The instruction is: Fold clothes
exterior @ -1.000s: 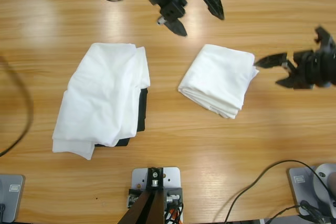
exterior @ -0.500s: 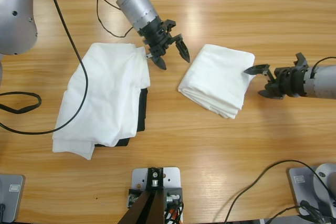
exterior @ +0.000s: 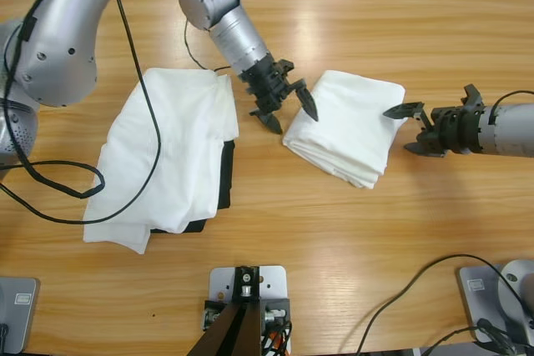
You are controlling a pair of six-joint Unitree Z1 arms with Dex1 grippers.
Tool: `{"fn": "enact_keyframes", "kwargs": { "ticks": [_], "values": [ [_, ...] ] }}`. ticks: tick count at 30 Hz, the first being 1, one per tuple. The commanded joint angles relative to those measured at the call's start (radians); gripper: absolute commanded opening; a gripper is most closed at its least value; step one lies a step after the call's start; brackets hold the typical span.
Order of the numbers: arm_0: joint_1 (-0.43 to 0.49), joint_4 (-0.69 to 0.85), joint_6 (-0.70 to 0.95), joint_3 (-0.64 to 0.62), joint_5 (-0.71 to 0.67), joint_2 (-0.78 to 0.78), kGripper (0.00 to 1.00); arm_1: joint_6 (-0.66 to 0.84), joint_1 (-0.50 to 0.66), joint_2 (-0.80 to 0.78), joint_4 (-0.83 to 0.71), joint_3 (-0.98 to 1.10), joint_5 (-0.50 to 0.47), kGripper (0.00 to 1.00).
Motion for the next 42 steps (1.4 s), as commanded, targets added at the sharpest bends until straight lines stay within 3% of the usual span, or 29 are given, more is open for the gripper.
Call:
{"fn": "enact_keyframes", "kwargs": {
  "ticks": [1, 7, 15, 20, 37, 41, 42],
  "values": [
    [-0.011, -0.035, -0.019, -0.571, 0.031, 0.144, 0.927, -0.001, -0.012, 0.061, -0.002, 0.028, 0.019, 0.908],
    [-0.009, -0.157, -0.03, -0.575, 0.13, 0.13, 0.927, -0.007, -0.012, 0.065, -0.009, 0.028, 0.018, 0.908],
    [-0.014, -0.217, -0.035, -0.573, 0.053, 0.148, 0.924, -0.007, -0.012, 0.067, -0.013, 0.027, 0.025, 0.908],
    [-0.029, -0.217, -0.028, -0.573, 0.008, 0.155, 0.867, -0.011, -0.012, 0.068, -0.03, 0.028, 0.038, 0.889],
    [-0.052, -0.279, -0.043, -0.573, 0.003, 0.16, 0.879, -0.01, -0.012, 0.18, -0.206, 0.083, 0.086, 0.869],
    [-0.054, -0.278, -0.043, -0.574, 0.003, 0.158, 0.876, -0.01, -0.012, 0.226, -0.286, 0.099, 0.108, 0.708],
    [-0.054, -0.278, -0.043, -0.573, 0.005, 0.156, 0.876, -0.011, -0.012, 0.224, -0.296, 0.101, 0.113, 0.604]
  ]
}}
